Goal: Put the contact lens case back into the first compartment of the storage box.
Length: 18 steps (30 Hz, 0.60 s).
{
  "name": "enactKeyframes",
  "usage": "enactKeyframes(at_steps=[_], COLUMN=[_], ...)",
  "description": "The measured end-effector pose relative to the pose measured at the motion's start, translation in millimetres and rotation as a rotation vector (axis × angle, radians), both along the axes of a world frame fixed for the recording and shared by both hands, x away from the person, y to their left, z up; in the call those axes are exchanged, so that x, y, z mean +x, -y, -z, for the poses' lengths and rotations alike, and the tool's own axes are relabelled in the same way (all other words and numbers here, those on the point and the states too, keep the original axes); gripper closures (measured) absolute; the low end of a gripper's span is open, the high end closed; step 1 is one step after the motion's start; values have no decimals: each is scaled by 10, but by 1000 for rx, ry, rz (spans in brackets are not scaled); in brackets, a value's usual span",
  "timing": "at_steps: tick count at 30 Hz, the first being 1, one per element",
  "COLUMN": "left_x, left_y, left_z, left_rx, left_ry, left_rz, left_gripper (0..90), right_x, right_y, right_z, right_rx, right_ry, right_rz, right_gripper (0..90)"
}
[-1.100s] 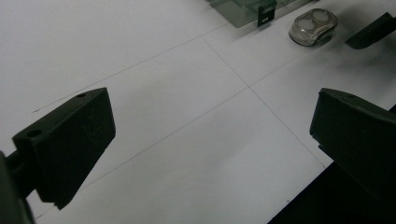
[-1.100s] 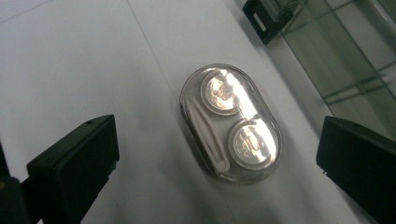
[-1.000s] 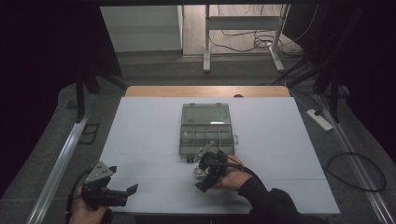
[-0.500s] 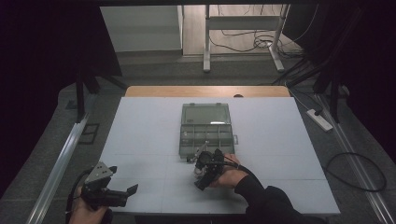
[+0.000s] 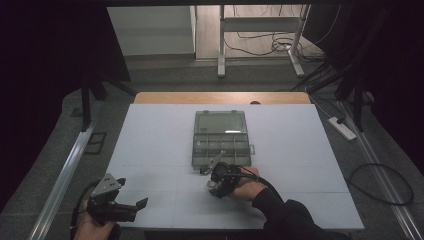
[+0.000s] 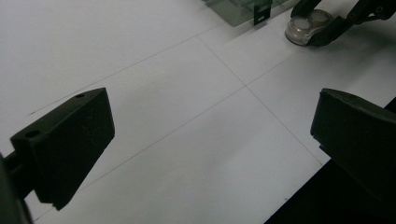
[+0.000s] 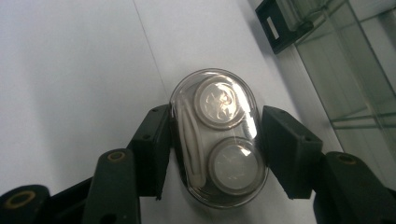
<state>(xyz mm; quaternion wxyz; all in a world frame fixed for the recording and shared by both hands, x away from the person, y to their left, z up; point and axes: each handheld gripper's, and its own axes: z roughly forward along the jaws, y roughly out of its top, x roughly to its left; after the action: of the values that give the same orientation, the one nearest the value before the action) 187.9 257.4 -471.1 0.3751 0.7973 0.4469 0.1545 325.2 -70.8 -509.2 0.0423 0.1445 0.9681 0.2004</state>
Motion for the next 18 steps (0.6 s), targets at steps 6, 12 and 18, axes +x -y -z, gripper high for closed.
enactKeyframes(at_steps=[6, 12, 18], left_x=[0, 0, 0], left_y=[-2, 0, 9], left_z=[0, 0, 0], left_rx=[-1, -1, 5], left_ry=[1, 0, 1], left_rz=[3, 7, 13], left_gripper=[0, 0, 0], right_x=[-19, -12, -5], right_y=[-3, 25, 69], right_z=[-10, -78, -185], right_rx=[-2, 39, 76], right_ry=[9, 19, 12], right_rz=[-9, 15, 45], right_gripper=[489, 490, 490])
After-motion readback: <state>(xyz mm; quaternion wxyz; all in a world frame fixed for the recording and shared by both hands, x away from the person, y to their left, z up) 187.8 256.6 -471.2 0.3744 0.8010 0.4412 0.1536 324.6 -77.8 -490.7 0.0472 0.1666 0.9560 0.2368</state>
